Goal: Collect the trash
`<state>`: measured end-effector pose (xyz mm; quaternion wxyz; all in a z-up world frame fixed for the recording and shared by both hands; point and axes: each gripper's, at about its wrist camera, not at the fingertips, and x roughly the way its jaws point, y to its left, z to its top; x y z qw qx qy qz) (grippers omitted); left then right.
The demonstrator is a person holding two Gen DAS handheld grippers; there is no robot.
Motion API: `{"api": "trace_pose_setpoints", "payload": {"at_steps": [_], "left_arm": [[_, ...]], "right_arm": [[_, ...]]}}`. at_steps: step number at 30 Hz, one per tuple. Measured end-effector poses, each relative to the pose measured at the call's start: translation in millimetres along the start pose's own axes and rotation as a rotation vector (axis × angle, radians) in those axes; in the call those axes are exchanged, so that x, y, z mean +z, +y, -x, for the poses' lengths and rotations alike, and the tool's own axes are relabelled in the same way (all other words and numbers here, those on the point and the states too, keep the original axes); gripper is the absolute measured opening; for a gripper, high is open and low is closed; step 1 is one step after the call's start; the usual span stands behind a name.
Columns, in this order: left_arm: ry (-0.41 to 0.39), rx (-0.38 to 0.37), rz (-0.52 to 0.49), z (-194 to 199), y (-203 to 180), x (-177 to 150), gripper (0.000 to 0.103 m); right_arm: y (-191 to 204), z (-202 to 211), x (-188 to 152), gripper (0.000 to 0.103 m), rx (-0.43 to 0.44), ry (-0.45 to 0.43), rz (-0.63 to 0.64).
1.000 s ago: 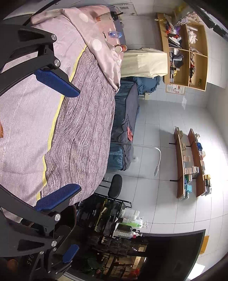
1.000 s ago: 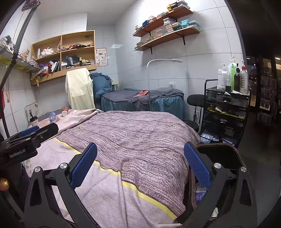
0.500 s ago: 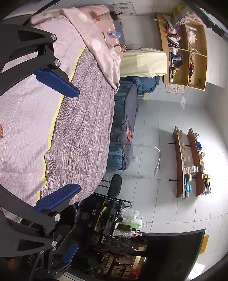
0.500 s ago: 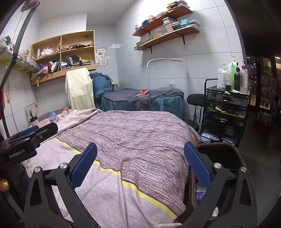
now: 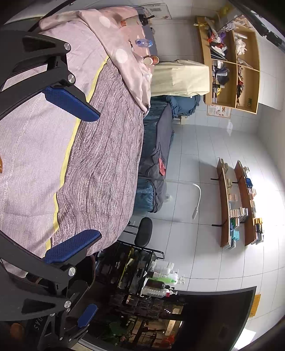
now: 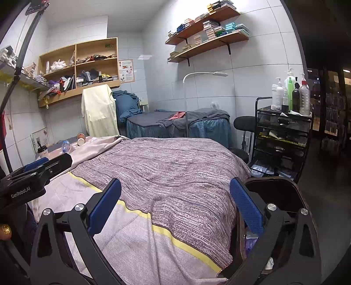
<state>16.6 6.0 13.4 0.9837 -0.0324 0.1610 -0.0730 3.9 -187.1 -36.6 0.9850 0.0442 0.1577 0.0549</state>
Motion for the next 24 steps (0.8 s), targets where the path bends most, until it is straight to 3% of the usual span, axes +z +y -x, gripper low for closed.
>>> {"api": "trace_pose_setpoints", "payload": {"at_steps": [24], "left_arm": [[0.014, 0.001, 0.015, 0.2, 2.5, -2.0, 0.097]], "right_arm": [[3.4, 0.7, -7.9, 0.097, -0.001, 0.011, -0.004]]}}
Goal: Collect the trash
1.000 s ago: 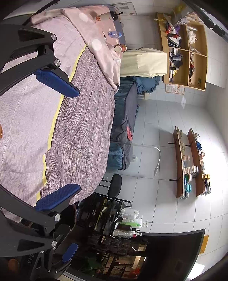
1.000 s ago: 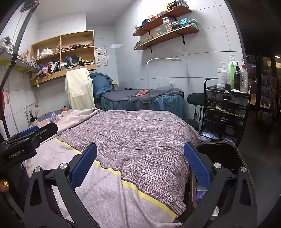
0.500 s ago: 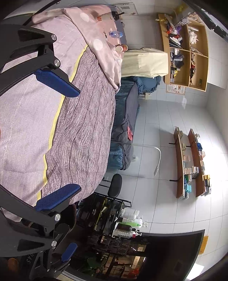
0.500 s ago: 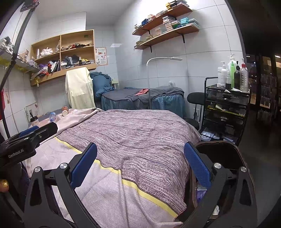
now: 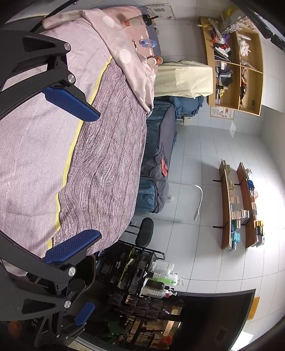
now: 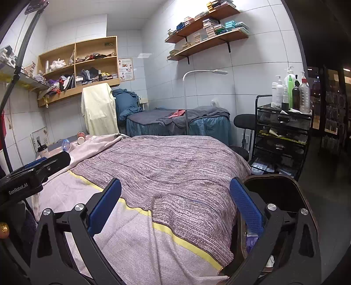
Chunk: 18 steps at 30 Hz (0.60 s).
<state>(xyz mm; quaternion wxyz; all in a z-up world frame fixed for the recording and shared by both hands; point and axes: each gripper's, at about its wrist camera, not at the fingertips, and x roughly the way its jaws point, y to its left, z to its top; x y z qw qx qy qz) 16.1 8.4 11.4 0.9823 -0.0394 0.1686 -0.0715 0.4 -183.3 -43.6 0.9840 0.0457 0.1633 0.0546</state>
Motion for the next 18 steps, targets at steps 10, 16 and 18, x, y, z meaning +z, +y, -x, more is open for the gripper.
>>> {"api": "trace_pose_setpoints", "payload": {"at_steps": [10, 16, 18], "left_arm": [[0.015, 0.0, -0.001, -1.9, 0.6, -0.4, 0.097], [0.022, 0.004, -0.002, -3.3, 0.1, -1.6, 0.097], [0.023, 0.007, -0.002, -4.0, 0.1, -1.9, 0.097]], "right_arm": [[3.0, -0.3, -2.9, 0.097, -0.003, 0.01, -0.003], [1.4, -2.7, -1.0, 0.097, -0.01, 0.021, -0.011], [1.3, -3.0, -1.2, 0.097, -0.011, 0.024, -0.013]]}}
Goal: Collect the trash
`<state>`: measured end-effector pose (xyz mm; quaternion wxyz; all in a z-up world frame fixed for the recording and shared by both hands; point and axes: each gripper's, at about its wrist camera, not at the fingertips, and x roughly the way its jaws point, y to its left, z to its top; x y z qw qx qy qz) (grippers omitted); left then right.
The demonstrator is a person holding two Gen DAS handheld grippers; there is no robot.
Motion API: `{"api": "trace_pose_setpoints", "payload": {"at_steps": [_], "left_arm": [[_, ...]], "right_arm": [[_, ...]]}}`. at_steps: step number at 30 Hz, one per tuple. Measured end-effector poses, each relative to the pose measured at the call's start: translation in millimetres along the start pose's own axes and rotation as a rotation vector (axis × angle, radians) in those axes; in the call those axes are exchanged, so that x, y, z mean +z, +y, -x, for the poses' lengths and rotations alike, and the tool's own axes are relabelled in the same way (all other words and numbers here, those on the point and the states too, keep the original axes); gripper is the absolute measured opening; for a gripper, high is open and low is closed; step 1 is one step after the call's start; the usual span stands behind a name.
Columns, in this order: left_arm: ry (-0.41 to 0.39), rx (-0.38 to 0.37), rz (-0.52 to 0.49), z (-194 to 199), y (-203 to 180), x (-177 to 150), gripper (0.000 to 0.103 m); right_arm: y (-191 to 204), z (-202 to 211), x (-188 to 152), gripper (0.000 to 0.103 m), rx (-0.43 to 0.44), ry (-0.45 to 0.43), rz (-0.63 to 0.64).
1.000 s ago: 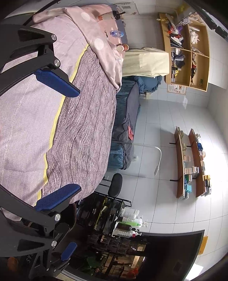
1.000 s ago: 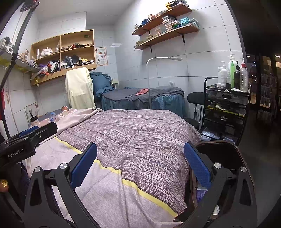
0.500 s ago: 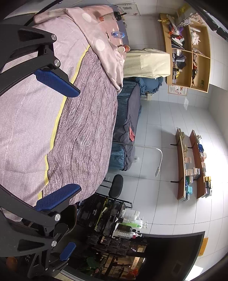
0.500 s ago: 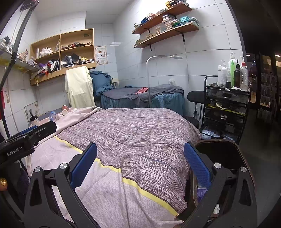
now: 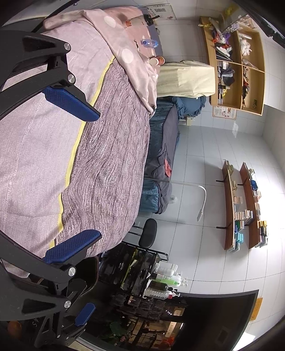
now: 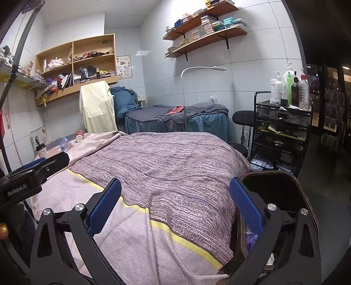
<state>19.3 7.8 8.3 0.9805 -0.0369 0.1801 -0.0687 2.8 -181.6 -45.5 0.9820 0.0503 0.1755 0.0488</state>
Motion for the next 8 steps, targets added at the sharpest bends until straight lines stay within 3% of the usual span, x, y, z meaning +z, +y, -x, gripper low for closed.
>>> {"api": "trace_pose_setpoints", "payload": {"at_steps": [8], "left_arm": [[0.011, 0.009, 0.006, -2.5, 2.8, -1.3, 0.097]], "right_arm": [[-0.4, -1.7, 0.5, 0.097, -0.001, 0.008, -0.001]]}}
